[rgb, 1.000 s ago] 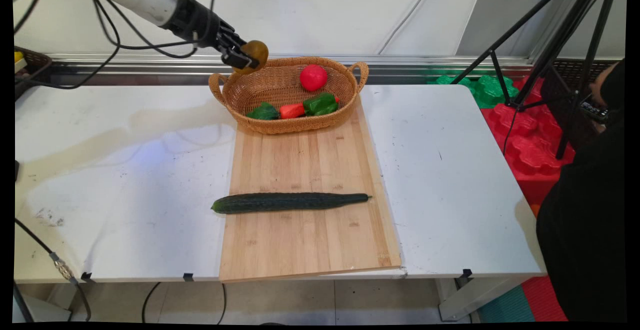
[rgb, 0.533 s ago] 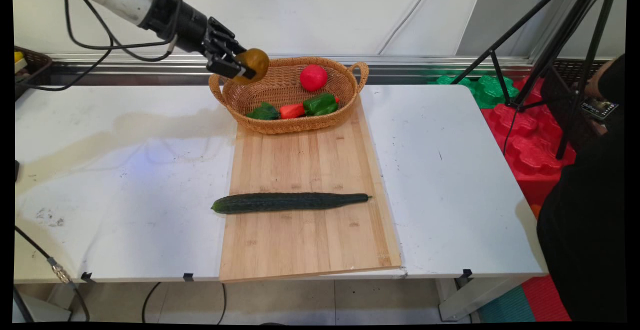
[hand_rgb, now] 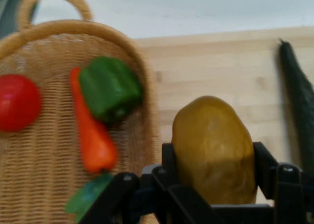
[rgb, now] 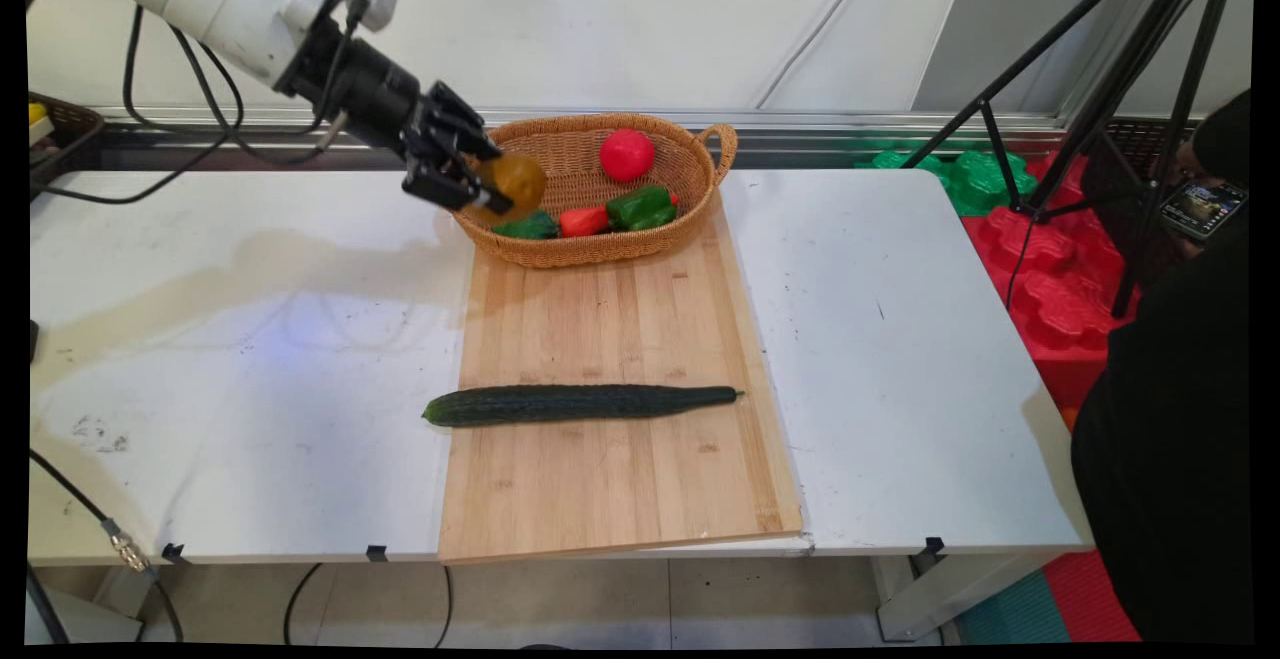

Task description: Place the picked object on the cutting board

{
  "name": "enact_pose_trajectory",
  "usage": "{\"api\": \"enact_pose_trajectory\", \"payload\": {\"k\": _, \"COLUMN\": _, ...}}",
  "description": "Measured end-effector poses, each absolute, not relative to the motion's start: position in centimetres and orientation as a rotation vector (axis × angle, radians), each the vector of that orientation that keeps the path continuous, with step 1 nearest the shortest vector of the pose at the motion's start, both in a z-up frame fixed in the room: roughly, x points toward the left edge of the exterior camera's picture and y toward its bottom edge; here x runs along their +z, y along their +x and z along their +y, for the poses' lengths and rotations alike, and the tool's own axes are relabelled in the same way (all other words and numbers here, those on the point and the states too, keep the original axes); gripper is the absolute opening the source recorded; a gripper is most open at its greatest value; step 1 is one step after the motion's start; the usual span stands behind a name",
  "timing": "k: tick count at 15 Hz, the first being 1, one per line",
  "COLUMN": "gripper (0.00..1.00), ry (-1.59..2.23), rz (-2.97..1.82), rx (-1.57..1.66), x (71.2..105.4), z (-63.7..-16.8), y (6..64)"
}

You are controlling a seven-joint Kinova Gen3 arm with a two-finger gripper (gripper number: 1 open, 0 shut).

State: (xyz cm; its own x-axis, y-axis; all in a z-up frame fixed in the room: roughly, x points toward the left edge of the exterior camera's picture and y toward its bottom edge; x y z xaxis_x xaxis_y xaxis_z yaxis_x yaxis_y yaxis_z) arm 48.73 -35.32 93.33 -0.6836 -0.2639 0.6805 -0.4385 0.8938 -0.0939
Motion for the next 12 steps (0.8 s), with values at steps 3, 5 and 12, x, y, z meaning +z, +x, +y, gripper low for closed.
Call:
{"api": "enact_pose_trajectory", "payload": {"k": 3, "gripper": 0.0, "ry": 0.451, "rz": -2.398, "rx": 0.265, "x": 91.5, "z": -35.1, "y": 47.8}}
{"api": "enact_pose_trajectory", "payload": {"k": 5, "gripper": 0.0, "ry": 0.434, "rz": -2.426, "rx": 0.222, "x": 90.2, "z": -35.0, "y": 47.2}}
{"api": "enact_pose_trajectory", "payload": {"k": 12, "gripper": 0.0, "ry": 0.417, "rz": -2.516, "rx": 0.11, "x": 85.5, "z": -34.8, "y": 45.4}}
